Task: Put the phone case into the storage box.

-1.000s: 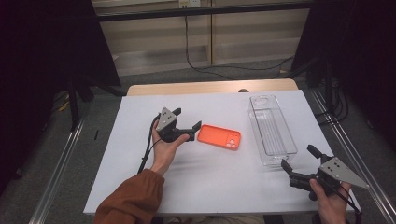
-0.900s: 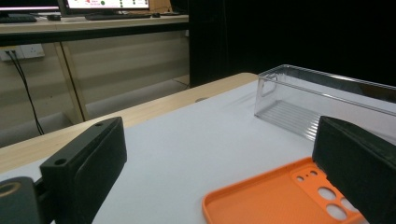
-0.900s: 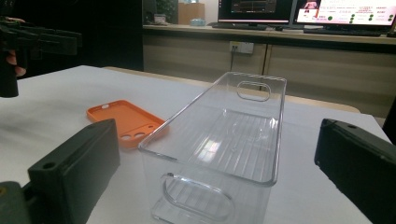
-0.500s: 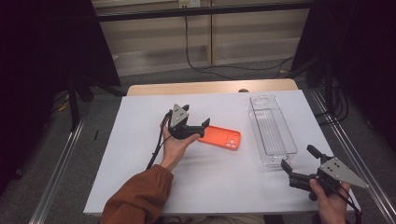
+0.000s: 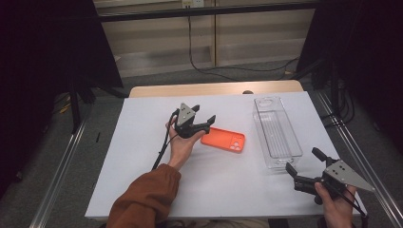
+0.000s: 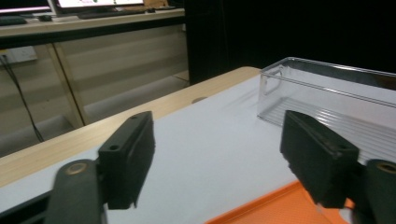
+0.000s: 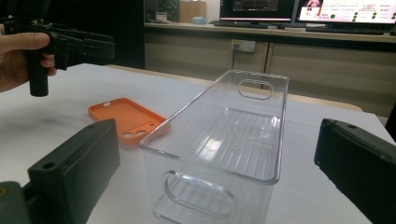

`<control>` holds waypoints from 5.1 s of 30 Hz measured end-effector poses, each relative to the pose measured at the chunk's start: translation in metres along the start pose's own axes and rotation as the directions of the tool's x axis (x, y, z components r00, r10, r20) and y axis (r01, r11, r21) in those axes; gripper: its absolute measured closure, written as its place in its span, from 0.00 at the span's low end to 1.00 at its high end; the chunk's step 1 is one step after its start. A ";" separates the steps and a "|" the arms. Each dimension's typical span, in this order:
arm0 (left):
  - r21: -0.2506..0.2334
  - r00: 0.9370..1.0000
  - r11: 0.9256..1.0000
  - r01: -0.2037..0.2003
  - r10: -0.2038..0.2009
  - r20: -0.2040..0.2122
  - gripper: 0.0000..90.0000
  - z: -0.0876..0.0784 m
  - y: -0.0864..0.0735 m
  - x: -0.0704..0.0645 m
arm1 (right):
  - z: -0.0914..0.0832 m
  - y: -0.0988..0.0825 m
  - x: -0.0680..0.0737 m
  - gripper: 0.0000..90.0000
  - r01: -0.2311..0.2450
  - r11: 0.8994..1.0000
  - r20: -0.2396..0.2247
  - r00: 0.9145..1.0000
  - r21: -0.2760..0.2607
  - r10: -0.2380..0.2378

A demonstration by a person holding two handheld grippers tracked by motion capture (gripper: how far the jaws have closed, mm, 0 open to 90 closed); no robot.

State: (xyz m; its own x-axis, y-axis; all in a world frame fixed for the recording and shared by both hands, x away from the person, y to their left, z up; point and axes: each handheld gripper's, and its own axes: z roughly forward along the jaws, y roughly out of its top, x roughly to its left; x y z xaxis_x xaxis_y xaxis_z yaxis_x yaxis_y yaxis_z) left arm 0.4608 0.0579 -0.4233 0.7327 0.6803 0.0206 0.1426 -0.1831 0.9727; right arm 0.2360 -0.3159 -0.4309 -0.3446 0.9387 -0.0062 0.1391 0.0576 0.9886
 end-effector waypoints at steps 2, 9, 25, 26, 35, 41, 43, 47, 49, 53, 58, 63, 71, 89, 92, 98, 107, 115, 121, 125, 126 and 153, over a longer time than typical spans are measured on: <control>0.000 0.999 1.000 0.032 -0.032 0.024 0.33 0.003 0.000 0.000 | 0.000 0.000 0.000 0.00 0.000 1.000 0.001 1.000 0.001 0.000; 0.010 0.998 0.999 0.033 -0.034 0.045 0.49 0.008 0.001 0.000 | 0.000 0.000 0.000 0.00 -0.003 1.000 -0.004 1.000 0.004 0.003; 0.011 0.997 0.998 0.059 -0.060 0.050 0.89 0.010 0.000 0.004 | 0.000 0.000 0.001 0.00 0.009 1.000 0.001 1.000 0.002 -0.009; 0.012 0.997 0.998 0.067 -0.067 0.045 0.93 0.010 0.000 0.004 | 0.000 0.000 0.001 0.00 0.009 1.000 0.001 1.000 0.003 -0.009; 0.084 0.993 0.992 0.094 -0.099 0.061 1.00 0.017 0.000 0.006 | 0.000 0.000 0.001 0.00 0.002 1.000 -0.002 1.000 0.005 -0.002; 0.135 0.987 0.983 0.127 -0.139 0.078 1.00 0.025 0.003 0.010 | 0.000 0.000 0.000 0.00 -0.001 1.000 -0.004 1.000 0.006 0.001; 0.171 0.985 0.976 0.133 -0.149 0.087 1.00 0.027 0.002 0.013 | -0.001 0.000 0.000 0.00 -0.003 1.000 -0.002 1.000 0.004 0.003; 0.239 0.983 0.963 0.123 -0.151 0.103 1.00 0.032 -0.002 0.015 | 0.000 0.000 0.000 0.00 -0.004 1.000 -0.003 1.000 -0.001 0.004; 0.264 0.982 0.956 0.128 -0.160 0.102 1.00 0.033 -0.003 0.016 | 0.000 0.000 0.000 0.00 -0.005 1.000 -0.004 1.000 0.004 0.005; 0.302 0.979 0.944 0.133 -0.172 0.106 1.00 0.036 -0.005 0.019 | 0.000 0.000 0.000 0.00 -0.006 1.000 -0.002 1.000 0.004 0.006; 0.369 0.977 0.918 0.145 -0.191 0.092 1.00 0.042 -0.004 0.024 | 0.000 0.000 0.001 0.00 -0.005 1.000 -0.005 1.000 0.005 0.005; 0.410 0.978 0.902 0.133 -0.186 0.093 1.00 0.047 -0.001 0.025 | 0.000 0.000 0.000 0.00 -0.005 1.000 -0.006 1.000 0.004 0.005; 0.471 0.980 0.876 0.101 -0.169 0.103 1.00 0.053 -0.009 0.023 | 0.000 0.000 0.000 0.00 -0.004 1.000 -0.007 1.000 0.005 0.004; 0.509 0.986 0.858 0.068 -0.136 0.097 1.00 0.060 -0.015 0.023 | -0.001 -0.001 0.000 0.00 -0.003 1.000 -0.010 1.000 0.007 0.003; 0.521 0.986 0.852 0.058 -0.131 0.106 1.00 0.058 -0.014 0.024 | -0.001 -0.001 0.000 0.00 -0.004 1.000 -0.008 1.000 0.006 0.005; 0.531 0.986 0.846 0.042 -0.120 0.114 1.00 0.056 -0.013 0.022 | -0.001 0.000 0.000 0.00 0.002 1.000 -0.011 1.000 0.007 -0.001; 0.550 0.987 0.835 -0.002 -0.086 0.133 1.00 0.051 -0.011 0.016 | -0.001 0.000 0.000 0.00 -0.001 1.000 -0.007 1.000 0.005 0.001; 0.549 0.986 0.836 -0.010 -0.082 0.143 1.00 0.047 -0.012 0.015 | -0.001 -0.001 0.000 0.00 -0.002 1.000 -0.004 1.000 0.003 0.002; 0.555 0.987 0.831 -0.027 -0.066 0.148 1.00 0.044 -0.011 0.012 | -0.001 -0.001 0.000 0.00 0.001 1.000 -0.005 1.000 0.004 -0.001; 0.561 0.987 0.827 -0.040 -0.056 0.153 1.00 0.042 -0.011 0.011 | -0.001 -0.001 0.000 0.00 -0.001 1.000 -0.003 1.000 0.004 0.001; 0.564 0.987 0.825 -0.041 -0.055 0.151 1.00 0.042 -0.011 0.010 | -0.001 -0.001 0.000 0.00 0.000 1.000 -0.004 1.000 0.005 0.001; 0.559 0.980 0.827 -0.067 -0.051 0.193 1.00 0.025 -0.015 0.006 | -0.001 0.000 0.000 0.00 0.001 1.000 0.000 1.000 0.001 -0.001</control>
State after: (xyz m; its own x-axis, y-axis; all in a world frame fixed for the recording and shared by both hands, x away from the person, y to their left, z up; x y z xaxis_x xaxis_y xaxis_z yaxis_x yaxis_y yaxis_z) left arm 0.4801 0.0468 -0.4432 0.8392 0.5387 -0.0741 0.4404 -0.5934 0.6737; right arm 0.2344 -0.3160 -0.4311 -0.3451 0.9385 -0.0070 0.1400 0.0588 0.9884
